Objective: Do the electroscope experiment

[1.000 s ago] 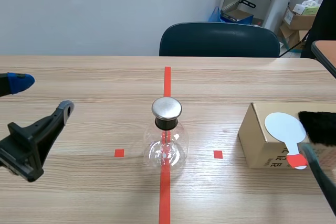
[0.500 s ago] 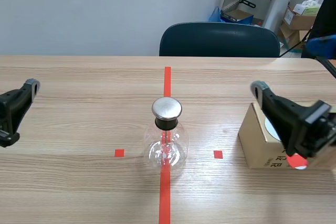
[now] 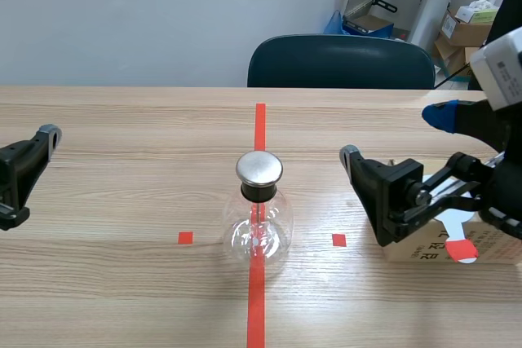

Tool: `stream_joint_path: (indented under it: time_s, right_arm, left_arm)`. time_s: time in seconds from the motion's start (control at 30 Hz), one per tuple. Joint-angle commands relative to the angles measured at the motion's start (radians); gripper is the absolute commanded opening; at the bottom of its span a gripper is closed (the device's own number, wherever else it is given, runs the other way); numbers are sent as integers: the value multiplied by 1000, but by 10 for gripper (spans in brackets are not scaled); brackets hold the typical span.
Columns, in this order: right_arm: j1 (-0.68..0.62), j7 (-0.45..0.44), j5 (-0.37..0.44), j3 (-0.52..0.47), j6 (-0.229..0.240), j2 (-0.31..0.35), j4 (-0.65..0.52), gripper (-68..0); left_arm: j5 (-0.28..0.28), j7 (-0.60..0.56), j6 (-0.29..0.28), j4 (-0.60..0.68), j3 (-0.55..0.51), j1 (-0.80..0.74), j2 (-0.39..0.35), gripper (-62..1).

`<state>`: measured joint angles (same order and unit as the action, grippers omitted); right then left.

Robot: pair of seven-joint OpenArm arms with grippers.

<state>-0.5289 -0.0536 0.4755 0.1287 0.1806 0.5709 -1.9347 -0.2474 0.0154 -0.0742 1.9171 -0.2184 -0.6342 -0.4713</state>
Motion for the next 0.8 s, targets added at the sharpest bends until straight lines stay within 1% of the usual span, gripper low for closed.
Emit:
stream_joint_path:
  time_s: [0.0, 0.47, 0.77]
  right_arm:
    - [0, -19, 3, -11, 0, 16, -2, 4]
    - [0, -21, 0, -11, 0, 16, -2, 4]
    - [0, -64, 0, -12, 0, 16, -2, 4]
  left_arm:
    - [-4, -10, 5, 15, 3, -3, -6, -144]
    - [-3, -11, 5, 15, 3, -3, -6, -144]
    - [-3, -11, 5, 15, 3, -3, -6, -144]
